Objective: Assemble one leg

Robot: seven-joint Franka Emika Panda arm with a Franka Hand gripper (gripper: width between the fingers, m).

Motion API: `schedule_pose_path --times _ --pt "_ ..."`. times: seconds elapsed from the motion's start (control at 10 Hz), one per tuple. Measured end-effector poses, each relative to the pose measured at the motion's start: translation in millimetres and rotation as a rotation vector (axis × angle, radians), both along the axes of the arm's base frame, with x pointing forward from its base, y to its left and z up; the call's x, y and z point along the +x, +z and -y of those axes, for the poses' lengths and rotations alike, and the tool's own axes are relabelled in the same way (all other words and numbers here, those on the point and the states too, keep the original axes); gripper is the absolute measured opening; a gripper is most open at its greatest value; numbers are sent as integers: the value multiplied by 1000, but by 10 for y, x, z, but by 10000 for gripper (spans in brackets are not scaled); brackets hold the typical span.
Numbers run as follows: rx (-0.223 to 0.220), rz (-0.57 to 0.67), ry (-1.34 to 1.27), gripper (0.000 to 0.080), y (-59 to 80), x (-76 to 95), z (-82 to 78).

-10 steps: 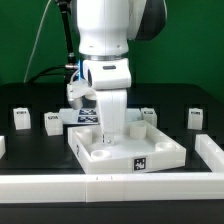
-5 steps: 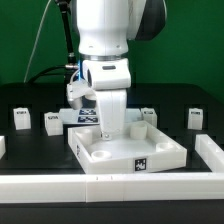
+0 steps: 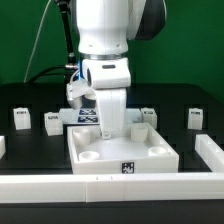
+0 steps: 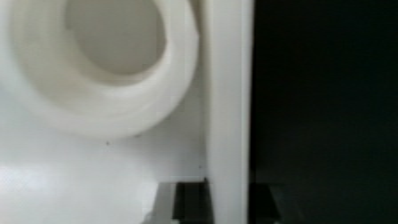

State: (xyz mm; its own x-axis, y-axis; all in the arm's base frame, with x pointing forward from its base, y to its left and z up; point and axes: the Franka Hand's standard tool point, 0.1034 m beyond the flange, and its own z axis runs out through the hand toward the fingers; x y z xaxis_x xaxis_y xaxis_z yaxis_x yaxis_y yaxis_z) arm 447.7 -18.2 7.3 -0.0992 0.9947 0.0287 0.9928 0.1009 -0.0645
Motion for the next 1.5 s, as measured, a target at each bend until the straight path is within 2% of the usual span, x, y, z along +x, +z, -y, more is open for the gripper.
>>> schedule_pose_path --times 0.2,0.5,0.9,1.5 --pt "0 2 -24 61 0 1 -34" --pt "12 15 -129 61 5 121 -418" --pt "27 44 -149 61 -8 429 -772" --pt "20 25 -146 61 -8 426 -739"
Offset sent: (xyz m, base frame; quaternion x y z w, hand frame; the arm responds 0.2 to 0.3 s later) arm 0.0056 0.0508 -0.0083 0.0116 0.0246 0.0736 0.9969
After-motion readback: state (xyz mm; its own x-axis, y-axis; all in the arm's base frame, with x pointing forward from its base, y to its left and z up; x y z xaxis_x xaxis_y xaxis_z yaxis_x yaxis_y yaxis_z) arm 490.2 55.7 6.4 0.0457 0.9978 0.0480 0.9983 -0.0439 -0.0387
